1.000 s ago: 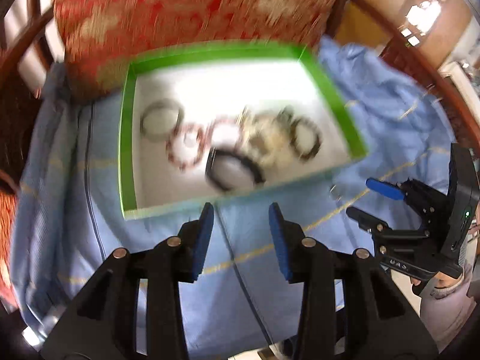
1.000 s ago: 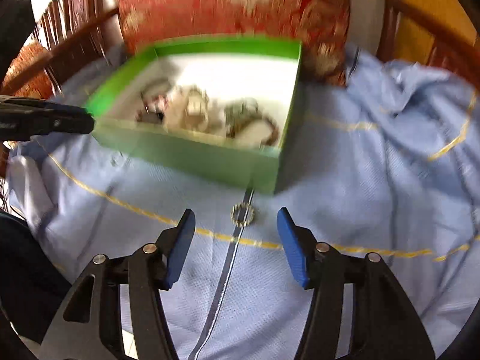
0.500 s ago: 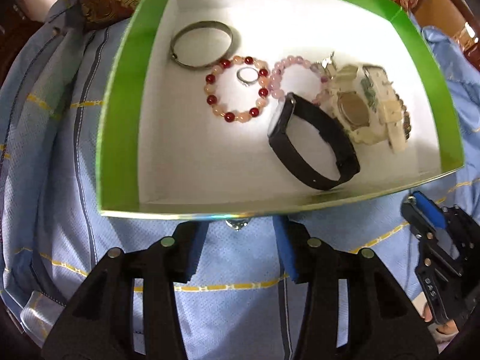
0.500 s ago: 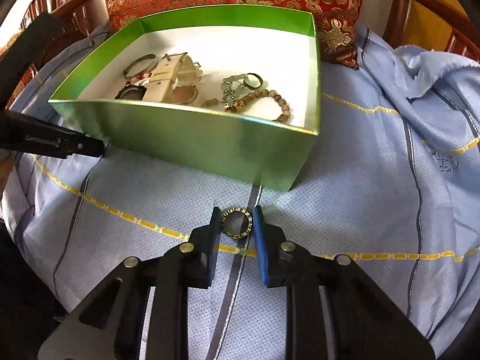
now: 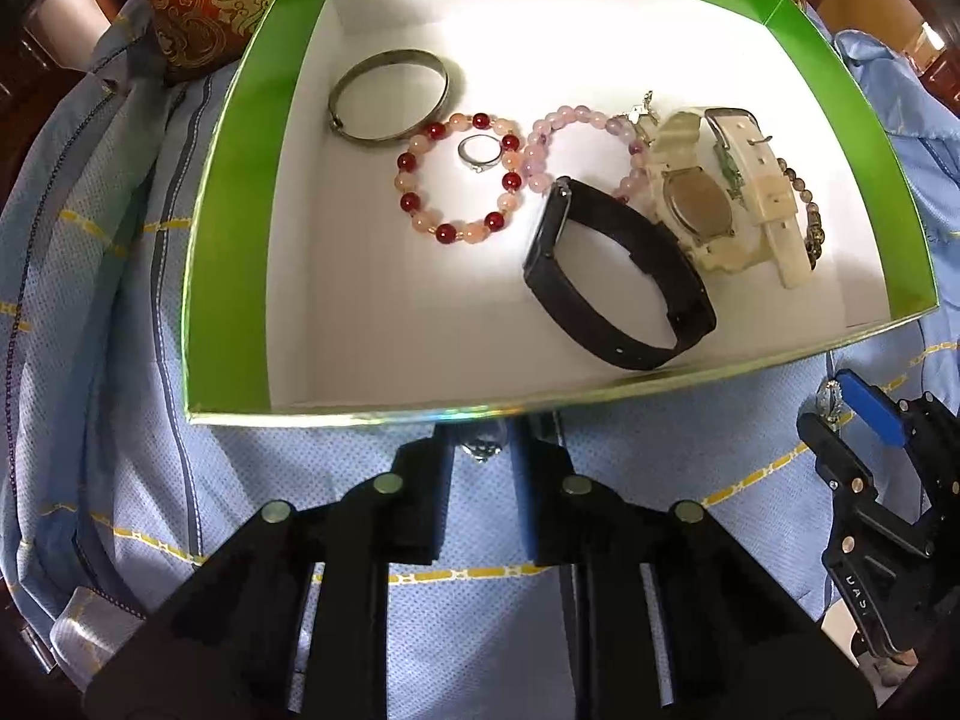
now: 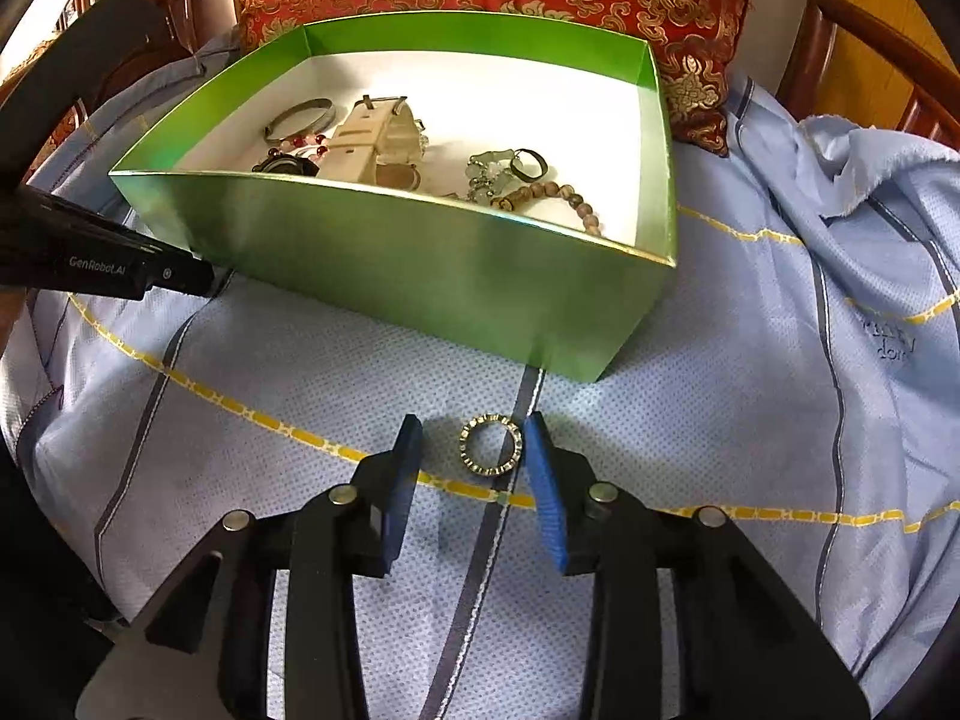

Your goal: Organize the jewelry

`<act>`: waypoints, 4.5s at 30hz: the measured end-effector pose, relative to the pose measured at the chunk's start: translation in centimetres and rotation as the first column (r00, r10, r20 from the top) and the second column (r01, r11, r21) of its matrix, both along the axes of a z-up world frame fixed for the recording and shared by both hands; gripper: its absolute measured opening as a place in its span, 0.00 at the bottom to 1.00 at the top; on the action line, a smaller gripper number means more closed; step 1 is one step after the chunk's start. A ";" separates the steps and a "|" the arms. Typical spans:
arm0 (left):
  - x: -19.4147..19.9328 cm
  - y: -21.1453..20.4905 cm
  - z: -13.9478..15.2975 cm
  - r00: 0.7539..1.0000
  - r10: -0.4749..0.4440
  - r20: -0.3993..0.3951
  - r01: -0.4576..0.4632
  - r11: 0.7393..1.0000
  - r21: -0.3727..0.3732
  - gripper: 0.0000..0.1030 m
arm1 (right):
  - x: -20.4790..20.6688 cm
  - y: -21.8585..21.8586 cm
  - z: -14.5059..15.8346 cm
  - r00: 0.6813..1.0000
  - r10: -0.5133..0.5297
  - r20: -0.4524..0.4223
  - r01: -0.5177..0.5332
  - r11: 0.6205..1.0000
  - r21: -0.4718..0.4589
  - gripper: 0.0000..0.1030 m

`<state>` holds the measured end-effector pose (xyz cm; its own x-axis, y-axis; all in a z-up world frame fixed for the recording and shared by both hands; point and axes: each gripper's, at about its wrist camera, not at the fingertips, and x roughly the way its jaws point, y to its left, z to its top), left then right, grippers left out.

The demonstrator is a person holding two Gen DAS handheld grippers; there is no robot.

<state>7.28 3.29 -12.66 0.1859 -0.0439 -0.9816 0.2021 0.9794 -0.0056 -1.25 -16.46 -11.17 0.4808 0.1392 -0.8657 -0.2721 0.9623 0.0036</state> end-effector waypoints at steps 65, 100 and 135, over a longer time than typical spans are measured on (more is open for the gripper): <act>9.7 -1.8 6.0 0.973 0.057 0.224 -0.031 0.992 -0.121 0.18 | 13.0 1.6 5.0 0.994 -0.079 0.072 0.073 0.994 0.086 0.20; -3.0 -1.8 15.1 0.851 0.082 0.519 -0.019 0.992 -0.126 0.96 | 2.4 0.7 11.7 0.950 -0.192 0.245 0.180 0.981 0.071 0.97; -3.1 -1.5 15.0 0.849 0.063 0.524 -0.014 0.995 -0.097 0.96 | 2.4 2.1 11.4 0.958 -0.175 0.226 0.169 0.985 0.045 0.97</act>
<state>4.20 1.76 2.36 0.6766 -0.1060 -0.7287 0.1610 0.9869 0.0060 1.10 -14.40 0.23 0.6838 0.0576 -0.7274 -0.0993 0.9950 -0.0145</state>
